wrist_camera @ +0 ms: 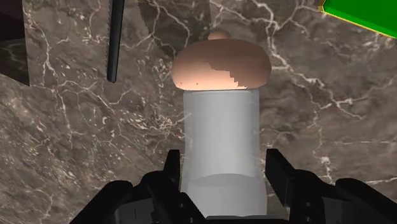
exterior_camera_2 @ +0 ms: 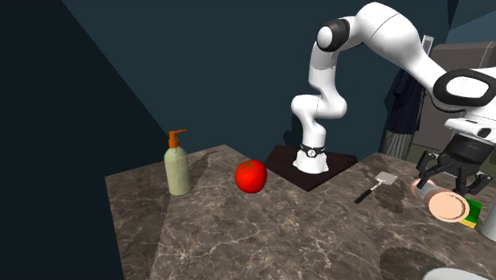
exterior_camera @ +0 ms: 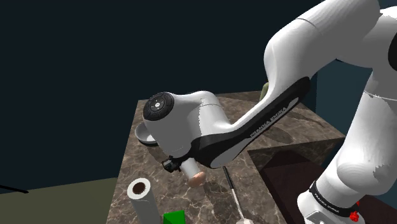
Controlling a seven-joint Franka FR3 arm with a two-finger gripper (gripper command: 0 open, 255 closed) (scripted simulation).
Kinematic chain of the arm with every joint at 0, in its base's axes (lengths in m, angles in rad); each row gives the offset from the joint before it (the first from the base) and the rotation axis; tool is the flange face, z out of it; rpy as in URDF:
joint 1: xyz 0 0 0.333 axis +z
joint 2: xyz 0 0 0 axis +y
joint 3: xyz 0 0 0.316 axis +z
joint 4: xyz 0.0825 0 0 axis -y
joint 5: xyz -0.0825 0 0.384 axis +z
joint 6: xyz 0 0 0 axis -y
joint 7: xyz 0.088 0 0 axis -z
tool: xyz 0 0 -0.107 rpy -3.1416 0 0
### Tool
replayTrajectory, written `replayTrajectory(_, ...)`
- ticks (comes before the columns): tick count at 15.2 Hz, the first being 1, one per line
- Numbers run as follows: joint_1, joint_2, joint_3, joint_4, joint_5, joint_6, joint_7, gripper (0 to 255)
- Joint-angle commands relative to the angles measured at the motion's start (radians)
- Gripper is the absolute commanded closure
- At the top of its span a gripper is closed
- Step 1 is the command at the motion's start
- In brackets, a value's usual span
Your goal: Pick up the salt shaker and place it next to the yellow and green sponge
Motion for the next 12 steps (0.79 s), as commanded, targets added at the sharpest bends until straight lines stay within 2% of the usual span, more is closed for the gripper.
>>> replayTrajectory(1,0.007,0.02,-0.007,-0.009,-0.022,0.017,0.02,255)
replayTrajectory(12,0.054,0.142,-0.062,-0.037,-0.149,0.095,0.128,255)
